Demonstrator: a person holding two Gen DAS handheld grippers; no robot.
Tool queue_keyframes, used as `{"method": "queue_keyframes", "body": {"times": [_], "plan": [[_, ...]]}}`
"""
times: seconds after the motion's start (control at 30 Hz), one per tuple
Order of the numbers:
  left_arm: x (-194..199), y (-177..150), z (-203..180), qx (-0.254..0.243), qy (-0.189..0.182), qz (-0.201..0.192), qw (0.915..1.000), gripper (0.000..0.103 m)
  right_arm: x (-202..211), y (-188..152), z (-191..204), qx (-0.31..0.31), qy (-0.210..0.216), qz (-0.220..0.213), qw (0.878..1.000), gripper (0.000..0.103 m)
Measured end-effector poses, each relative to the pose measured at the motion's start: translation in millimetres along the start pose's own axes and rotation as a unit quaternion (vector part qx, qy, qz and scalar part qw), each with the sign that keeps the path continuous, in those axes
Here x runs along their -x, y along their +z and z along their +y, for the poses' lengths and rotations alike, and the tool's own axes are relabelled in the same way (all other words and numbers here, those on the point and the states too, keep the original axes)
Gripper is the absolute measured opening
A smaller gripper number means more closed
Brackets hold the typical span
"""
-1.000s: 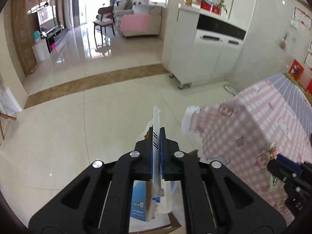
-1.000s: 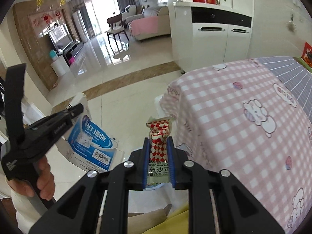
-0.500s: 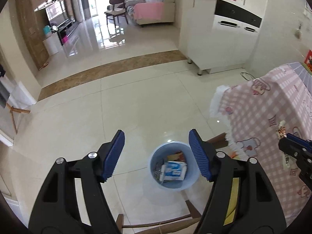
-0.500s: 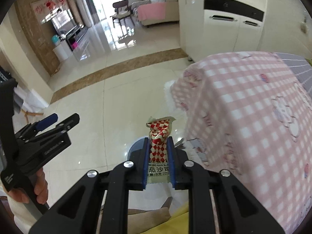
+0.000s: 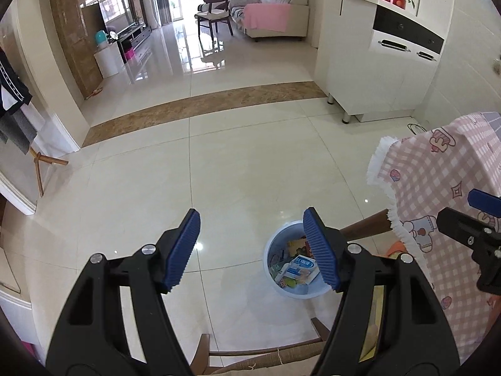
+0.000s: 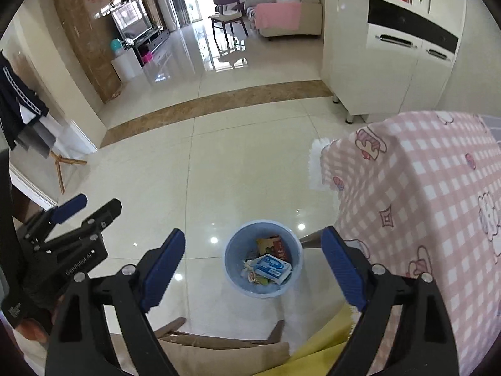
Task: Collect trash
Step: 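Move both open tools back over the table toward the remaining trash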
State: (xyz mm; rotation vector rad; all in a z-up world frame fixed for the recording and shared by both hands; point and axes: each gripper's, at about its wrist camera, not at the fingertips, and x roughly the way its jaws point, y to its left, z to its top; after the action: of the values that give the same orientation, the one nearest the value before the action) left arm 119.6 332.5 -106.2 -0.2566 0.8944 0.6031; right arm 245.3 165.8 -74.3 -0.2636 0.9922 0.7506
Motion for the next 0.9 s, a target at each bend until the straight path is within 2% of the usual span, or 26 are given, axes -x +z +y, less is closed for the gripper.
{"method": "queue_keyframes", "body": {"times": [0.23,0.47,0.6,0.73,0.87,0.9], "plan": [[14,7,-24,-0.013,-0.025,-0.011,0.9995,0.068,11,-6,-24,-0.021,-0.003,-0.001,1.000,0.087],[35,13,-65,-0.053,-0.057,-0.040,0.9962,0.070,45,-17,-58,-0.054,-0.016,-0.026,0.998,0.087],[47,11,-91,-0.082,-0.079,-0.053,0.9921,0.073,76,-36,-91,-0.093,-0.032,-0.051,0.994,0.087],[60,8,-127,-0.120,-0.111,-0.063,0.9846,0.076,105,-60,-126,-0.125,-0.070,-0.068,0.987,0.087],[73,4,-167,-0.155,-0.151,-0.068,0.9738,0.078,132,-91,-168,-0.170,-0.108,-0.074,0.977,0.087],[77,3,-183,-0.168,-0.169,-0.067,0.9689,0.080,140,-102,-179,-0.182,-0.121,-0.075,0.973,0.087]]}}
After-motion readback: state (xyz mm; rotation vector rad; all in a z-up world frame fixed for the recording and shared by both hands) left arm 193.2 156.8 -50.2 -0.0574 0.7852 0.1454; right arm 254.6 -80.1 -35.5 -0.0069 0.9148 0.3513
